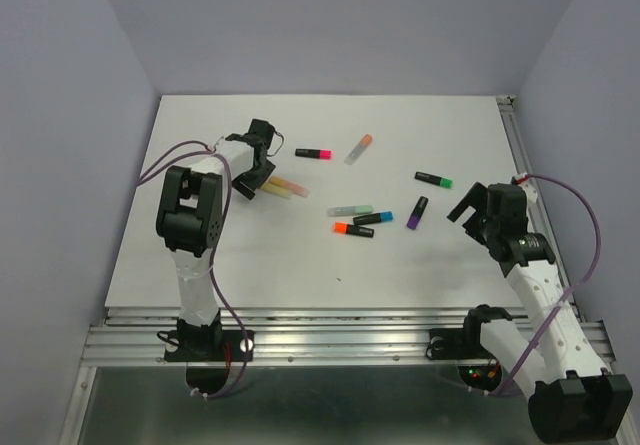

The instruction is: Open the pen caps

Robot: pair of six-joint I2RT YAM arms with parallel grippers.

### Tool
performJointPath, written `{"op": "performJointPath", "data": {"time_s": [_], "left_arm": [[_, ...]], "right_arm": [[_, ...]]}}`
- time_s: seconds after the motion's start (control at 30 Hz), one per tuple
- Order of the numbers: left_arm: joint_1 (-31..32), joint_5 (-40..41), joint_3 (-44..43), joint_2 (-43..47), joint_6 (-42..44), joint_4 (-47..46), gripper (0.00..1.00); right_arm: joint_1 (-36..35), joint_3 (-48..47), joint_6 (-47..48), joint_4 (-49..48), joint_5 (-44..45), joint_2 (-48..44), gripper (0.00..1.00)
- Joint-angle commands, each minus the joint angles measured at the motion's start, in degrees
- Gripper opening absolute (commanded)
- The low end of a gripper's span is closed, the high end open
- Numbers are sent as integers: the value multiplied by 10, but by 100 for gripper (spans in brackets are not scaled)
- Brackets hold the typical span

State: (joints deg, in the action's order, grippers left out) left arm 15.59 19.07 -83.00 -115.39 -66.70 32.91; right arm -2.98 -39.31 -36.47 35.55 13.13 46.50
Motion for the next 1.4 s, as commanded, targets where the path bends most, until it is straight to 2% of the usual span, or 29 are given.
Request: {"op": "performJointPath", "data": {"time_s": [0.0, 0.2, 0.3, 0.4, 0.43, 0.53, 0.57, 0.7, 0.77, 0.83, 0.87, 0.9, 1.0, 1.13, 1.2, 1.27, 1.33, 1.37], "left_arm": [[12, 2, -12, -19, -19, 35, 73], [15, -4, -3, -19, -26, 27, 65], [15, 1, -1, -22, -23, 25, 57], [15, -3, 1, -26, -12, 16, 33], [15, -3, 4, -26, -3, 11, 19], [14, -6, 8, -26, 11, 9, 1], [14, -6, 13, -24, 21, 7, 0], [15, -4, 52, 34, 45, -20, 0], [15, -3, 102, 74, 62, -53, 0], [16, -3, 163, 146, 89, -76, 0], [26, 1, 186, 174, 95, -97, 0], [36, 12, 208, 228, 103, -107, 0], [108, 24, 271, 329, 111, -145, 0], [191, 10, 322, 418, 117, -201, 0], [218, -22, 335, 450, 115, -230, 0], [233, -44, 357, 465, 118, -288, 0], [246, -62, 361, 459, 112, -299, 0], [259, -63, 352, 454, 112, -299, 0]], "right_arm": [[3, 8, -7, -16, 20, -14, 100], [3, 9, -7, -18, 16, -13, 100], [3, 8, -7, -16, 16, -17, 100], [3, 8, -5, -15, 13, -19, 100], [3, 7, -1, -16, 5, -20, 100], [3, 3, 24, -31, -49, -26, 100], [3, 3, 34, -39, -103, -29, 100], [3, 8, 50, -65, -194, -42, 100], [3, 10, 61, -72, -258, -44, 100], [3, 11, 92, -92, -338, -54, 100], [3, 14, 101, -104, -420, -64, 100], [3, 19, 100, -128, -449, -88, 100], [3, 27, 101, -152, -503, -112, 100], [-7, 33, 69, -195, -595, -73, 100], [-33, 56, 38, -260, -594, -63, 100], [-103, 80, 15, -337, -567, -49, 100], [-161, 81, 9, -375, -541, -28, 100], [-225, 76, 10, -385, -500, 2, 100]]}}
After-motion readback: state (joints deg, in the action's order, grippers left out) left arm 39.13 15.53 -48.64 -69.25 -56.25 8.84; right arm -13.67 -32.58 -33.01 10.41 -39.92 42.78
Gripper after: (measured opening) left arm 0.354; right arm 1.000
